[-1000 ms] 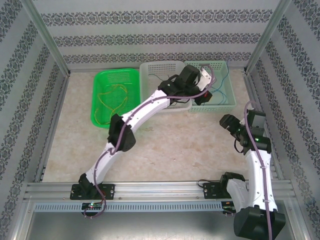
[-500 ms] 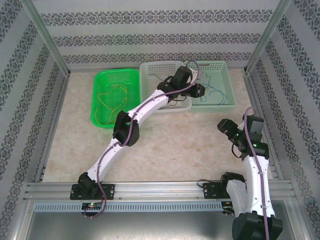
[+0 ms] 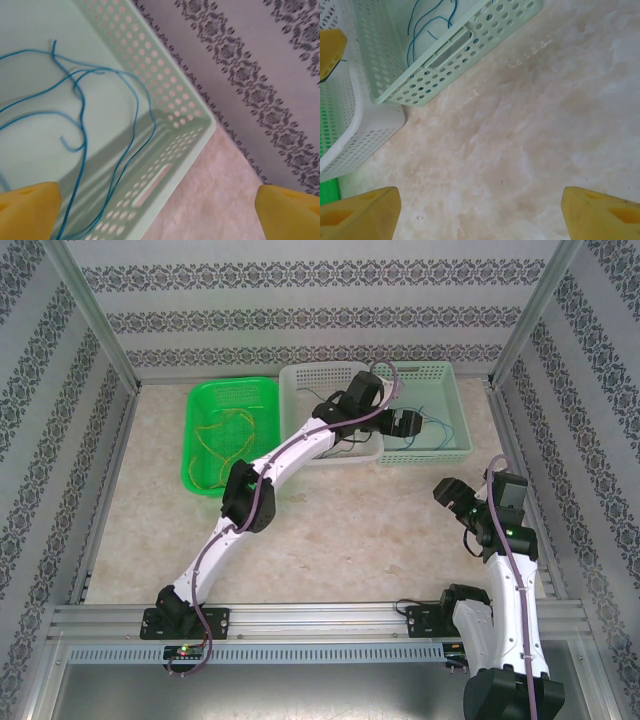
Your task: Untangle the cables
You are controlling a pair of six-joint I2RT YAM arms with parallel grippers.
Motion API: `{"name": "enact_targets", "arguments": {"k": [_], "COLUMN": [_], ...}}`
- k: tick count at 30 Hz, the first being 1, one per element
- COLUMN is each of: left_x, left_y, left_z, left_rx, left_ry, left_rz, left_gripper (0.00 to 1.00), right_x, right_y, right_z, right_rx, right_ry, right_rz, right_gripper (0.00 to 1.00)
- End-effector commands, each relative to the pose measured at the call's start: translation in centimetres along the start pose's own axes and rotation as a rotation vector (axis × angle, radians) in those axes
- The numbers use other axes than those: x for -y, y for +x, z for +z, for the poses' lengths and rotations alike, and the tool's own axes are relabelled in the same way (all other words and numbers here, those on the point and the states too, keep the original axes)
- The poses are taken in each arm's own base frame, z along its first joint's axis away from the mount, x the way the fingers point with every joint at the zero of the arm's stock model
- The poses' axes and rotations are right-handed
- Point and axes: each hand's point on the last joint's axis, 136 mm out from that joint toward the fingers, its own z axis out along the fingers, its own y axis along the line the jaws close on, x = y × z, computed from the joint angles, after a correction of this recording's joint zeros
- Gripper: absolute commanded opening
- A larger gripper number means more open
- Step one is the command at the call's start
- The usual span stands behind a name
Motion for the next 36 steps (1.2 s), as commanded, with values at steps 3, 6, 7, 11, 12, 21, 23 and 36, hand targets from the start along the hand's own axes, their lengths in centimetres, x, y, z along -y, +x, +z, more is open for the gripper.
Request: {"name": "enact_targets", "arguments": {"k": [3, 6, 7, 11, 12, 21, 23, 36], "left_x": [2.8, 2.9, 2.7, 0.6, -0.6, -11.4, -12.8, -21.2], "left_y": [-3.5, -3.1, -2.7, -0.3, 0.5, 7.8, 9.4, 15.9], "left_z": [-7.8, -11.2, -12.2, -18.0, -19.7, -33.6, -35.6, -42.1], "left_rx": [0.103, 0.150, 0.162, 0.225, 0.243, 0.285, 0.298, 0.414], "left_ry": [-0.096, -0.153, -0.172, -0.340, -0.403, -0.810, -0.862, -1.126], "left_rz": [0.174, 0.254, 0.281, 0.365, 0.367, 0.236, 0.225, 0.189], "left_gripper": [1.00, 1.00, 1.00, 1.00, 1.00, 1.00, 1.00, 1.00], "right_x": [-1.1, -1.4, -1.6, -1.9, -1.6, -1.5, -1.7, -3.6], "right_y": [-2.9, -4.2, -4.6, -6.6, -6.9, -7.0, -6.7, -5.6], "right_z": [-0.8, -0.9, -1.0, -0.6, -0.1, 6.5, 8.2, 14.2], "right_rx": [0.122, 0.198, 0.224, 0.373, 0.412, 0.550, 0.528, 0.494], "right_ry": [-0.017, -0.028, -0.036, -0.052, -0.045, -0.013, -0.003, -0.010], "right_rz": [-0.133, -0.191, -0.204, -0.273, -0.295, -0.510, -0.551, -0.678], "right_gripper": [0.88, 0.91, 0.91, 0.97, 0.98, 0.98, 0.98, 0.98]}}
